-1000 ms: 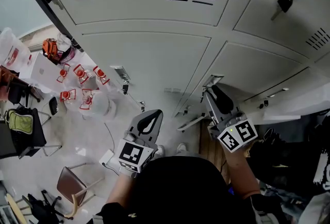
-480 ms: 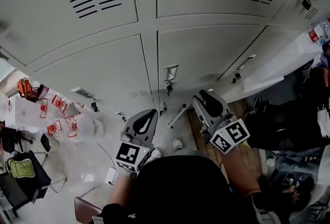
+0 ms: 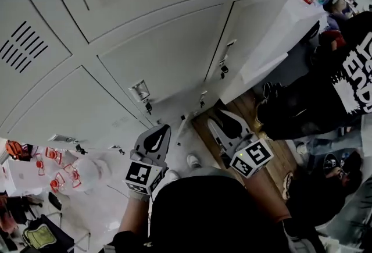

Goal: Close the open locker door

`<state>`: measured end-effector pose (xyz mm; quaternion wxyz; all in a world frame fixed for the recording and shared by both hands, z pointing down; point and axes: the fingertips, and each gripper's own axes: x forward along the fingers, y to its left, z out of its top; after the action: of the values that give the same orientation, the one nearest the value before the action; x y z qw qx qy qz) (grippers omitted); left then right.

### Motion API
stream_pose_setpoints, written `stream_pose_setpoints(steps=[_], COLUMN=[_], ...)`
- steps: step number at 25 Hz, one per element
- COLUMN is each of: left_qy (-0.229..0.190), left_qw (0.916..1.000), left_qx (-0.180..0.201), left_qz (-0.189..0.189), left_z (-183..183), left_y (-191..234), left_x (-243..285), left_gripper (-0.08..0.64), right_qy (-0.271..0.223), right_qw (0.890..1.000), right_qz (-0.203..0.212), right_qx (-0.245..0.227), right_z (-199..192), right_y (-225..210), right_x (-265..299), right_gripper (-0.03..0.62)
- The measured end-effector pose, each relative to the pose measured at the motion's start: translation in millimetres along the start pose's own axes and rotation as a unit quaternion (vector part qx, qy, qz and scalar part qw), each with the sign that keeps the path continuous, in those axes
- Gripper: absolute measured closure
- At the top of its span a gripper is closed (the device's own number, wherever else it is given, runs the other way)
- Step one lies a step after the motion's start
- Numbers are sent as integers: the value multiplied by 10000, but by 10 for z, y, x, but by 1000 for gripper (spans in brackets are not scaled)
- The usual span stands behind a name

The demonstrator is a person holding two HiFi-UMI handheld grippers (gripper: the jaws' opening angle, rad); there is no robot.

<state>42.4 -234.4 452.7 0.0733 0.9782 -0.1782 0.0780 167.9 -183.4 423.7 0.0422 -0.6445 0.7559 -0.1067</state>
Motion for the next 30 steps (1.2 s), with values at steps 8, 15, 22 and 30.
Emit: stream_pose_setpoints(steps=[8,15,22,30], left_qy=[4,190,280,281], left_qw=[9969,9941,9933,9933], left_qx=[20,73,61,158], left_qz=[-792,-1063,-1121,-1110], left_z=[278,185,129,185], left_y=[-516,-705,-793,-849], left_x=[438,586,646,653], left_gripper=[537,537,537,537], right_qy=[94,176,340,388], right_qw=[9978,9960,9956,9970], right_qz=[-638,-849,-854,-656], right_qx=[120,200,159,144], right_z=[126,3,-74,-116], right_y=[-305,-425,-462,-415], right_x=[-488,-687,-747,-716], right_gripper=[465,465,469,480])
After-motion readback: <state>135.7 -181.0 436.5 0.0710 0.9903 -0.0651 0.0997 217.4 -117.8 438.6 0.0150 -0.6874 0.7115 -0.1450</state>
